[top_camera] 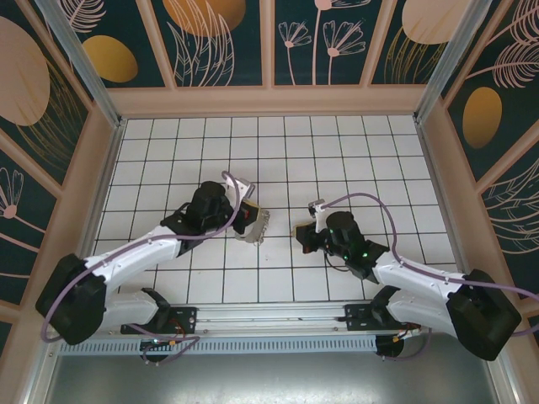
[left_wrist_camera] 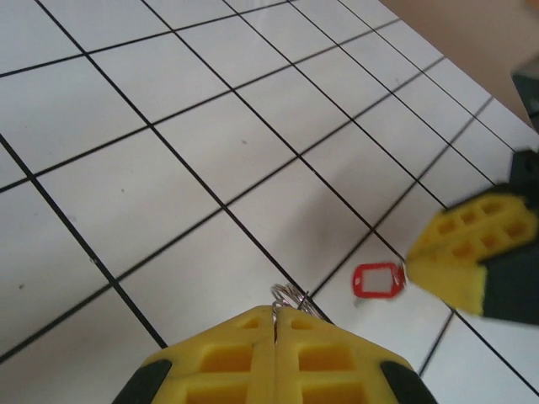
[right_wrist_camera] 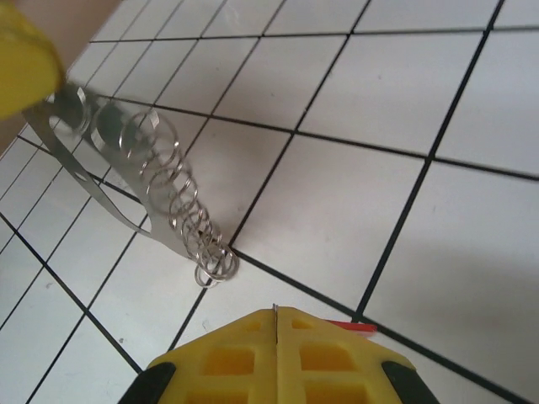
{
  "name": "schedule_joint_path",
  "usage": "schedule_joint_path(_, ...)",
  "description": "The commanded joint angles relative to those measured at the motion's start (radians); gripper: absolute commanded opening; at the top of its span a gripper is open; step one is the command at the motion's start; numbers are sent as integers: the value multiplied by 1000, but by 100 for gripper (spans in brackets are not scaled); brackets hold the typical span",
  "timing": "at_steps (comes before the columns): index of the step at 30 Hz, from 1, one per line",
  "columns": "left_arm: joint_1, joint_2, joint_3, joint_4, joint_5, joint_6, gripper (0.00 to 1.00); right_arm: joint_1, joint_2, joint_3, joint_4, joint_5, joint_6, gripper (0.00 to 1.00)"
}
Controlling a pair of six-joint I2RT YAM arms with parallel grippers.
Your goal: Put the keys on the keyring
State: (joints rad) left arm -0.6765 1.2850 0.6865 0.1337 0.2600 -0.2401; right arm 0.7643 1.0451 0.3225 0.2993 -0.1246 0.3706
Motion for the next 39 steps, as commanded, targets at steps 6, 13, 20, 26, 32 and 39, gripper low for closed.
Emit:
schedule_joint_path(6,10,210,91,-89,-178,51,0,-9,33,-36,56,-7,53,0)
schedule_joint_path(13,92,350,159,-60,-151,53,0,-16,93,-34,62,-9,50,0)
schedule_joint_path(20,129,463,190,-28,-106,19,0,-16,152,-16,62,-14,36,0)
schedule_joint_path(26,136,488,190,-39,-93,7,5,-16,217,-2,80,-21,25,0)
schedule_joint_path(32,135,385,181,-94,-103,3,40,-17,262,22,62,-24,17,6)
schedule_joint_path(39,138,194,130,-196,-102,-15,82,32,225,74,-71,65,-66,45)
